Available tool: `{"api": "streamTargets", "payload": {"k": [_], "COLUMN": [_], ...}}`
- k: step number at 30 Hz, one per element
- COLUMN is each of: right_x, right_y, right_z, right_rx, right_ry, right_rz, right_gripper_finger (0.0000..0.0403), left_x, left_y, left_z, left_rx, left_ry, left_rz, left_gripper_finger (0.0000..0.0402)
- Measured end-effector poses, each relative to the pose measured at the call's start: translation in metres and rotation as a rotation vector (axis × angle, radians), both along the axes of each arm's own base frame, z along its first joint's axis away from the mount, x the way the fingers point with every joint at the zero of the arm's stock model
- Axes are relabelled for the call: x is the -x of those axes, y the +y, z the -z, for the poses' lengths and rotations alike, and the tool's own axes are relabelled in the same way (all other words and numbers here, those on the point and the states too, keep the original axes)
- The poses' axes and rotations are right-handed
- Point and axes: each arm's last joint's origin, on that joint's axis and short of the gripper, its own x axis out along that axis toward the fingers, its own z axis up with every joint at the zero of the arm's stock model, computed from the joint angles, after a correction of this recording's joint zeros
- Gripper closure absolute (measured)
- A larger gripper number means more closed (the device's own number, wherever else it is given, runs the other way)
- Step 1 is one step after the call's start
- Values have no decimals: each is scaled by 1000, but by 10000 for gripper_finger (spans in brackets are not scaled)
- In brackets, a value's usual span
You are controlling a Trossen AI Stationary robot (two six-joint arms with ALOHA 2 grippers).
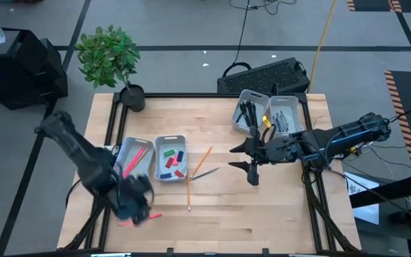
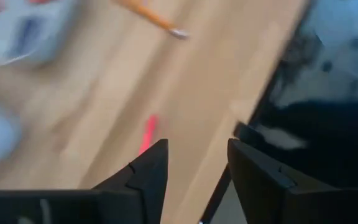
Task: Sort crayons/erasers/pens/pencils in bins
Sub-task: Put the pink pencil into the bottom left gray bin
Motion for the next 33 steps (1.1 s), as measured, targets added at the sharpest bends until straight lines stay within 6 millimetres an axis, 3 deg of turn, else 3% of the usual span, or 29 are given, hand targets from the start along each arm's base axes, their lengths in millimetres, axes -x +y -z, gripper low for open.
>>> {"api": "streamTargets", "payload": {"k": [5, 9, 18, 23, 28, 33], "right_x": [3, 4, 16, 13, 9, 10], "right_y": [0, 6, 31, 34, 35, 34], "right_z": [4, 5, 12, 31, 54, 74], "right_rx": [39, 71, 137, 167, 103, 47], "right_ry": [52, 60, 111, 83, 17, 15], "right_rz": [-18, -84, -243, -268, -208, -173], "right_gripper_finger": [202, 202, 202, 202, 202, 202], "left_x": [-18, -24, -14, 0, 14, 22], "left_y": [-57, -79, -98, -108, -111, -98], "left_z": [29, 59, 75, 100, 133, 156], "left_rx": [-96, -165, -306, -415, -515, -553], "left_ry": [-65, -44, -208, -245, -209, -211], "left_rz": [302, 283, 79, 77, 130, 90], "left_gripper_finger": [240, 240, 261, 262, 228, 166]}}
